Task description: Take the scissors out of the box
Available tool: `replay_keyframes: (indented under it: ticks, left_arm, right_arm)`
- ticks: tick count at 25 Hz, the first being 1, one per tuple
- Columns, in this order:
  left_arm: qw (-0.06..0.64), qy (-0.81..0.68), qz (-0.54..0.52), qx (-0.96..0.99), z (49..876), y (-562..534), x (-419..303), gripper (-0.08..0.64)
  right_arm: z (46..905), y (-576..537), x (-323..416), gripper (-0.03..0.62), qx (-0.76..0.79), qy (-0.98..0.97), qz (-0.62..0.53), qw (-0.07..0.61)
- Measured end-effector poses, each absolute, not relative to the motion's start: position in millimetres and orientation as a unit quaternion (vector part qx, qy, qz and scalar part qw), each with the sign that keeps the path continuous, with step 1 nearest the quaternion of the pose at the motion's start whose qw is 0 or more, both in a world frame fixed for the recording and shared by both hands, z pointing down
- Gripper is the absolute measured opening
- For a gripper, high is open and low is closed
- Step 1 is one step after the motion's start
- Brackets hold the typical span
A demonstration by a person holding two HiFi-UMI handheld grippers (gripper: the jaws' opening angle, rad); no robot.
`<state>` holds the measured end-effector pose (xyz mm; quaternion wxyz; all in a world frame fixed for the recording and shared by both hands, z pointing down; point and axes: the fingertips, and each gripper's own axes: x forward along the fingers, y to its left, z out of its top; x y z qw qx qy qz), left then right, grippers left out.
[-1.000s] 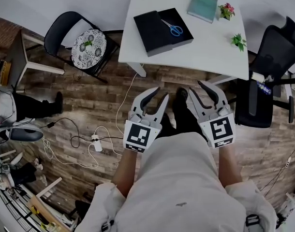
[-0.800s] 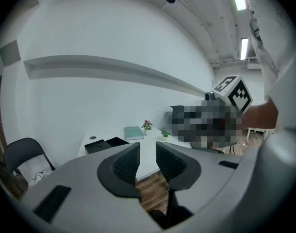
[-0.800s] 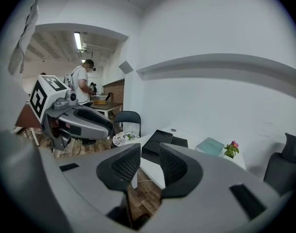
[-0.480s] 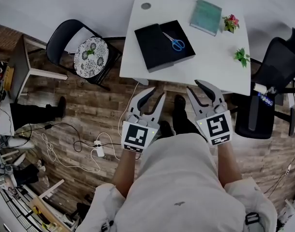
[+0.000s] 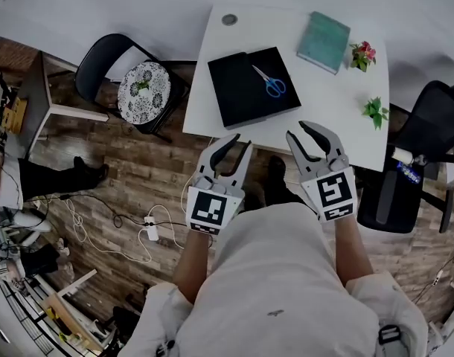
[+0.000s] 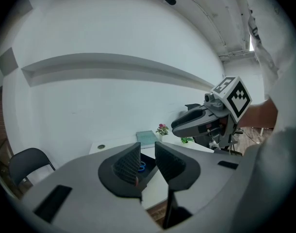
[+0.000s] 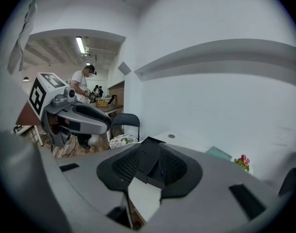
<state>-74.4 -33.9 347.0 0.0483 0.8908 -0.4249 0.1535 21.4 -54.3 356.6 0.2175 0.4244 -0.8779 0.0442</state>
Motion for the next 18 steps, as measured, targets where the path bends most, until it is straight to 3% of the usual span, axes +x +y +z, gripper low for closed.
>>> replay_keyframes:
  ticks: [18]
  left_arm:
    - [0.073, -0.482, 0.161, 0.858, 362.0, -73.2, -46.2, 0.087]
  right_arm:
    - [392.6, -113.4, 41.6, 0.117, 0.36, -0.901, 0.074, 0.231]
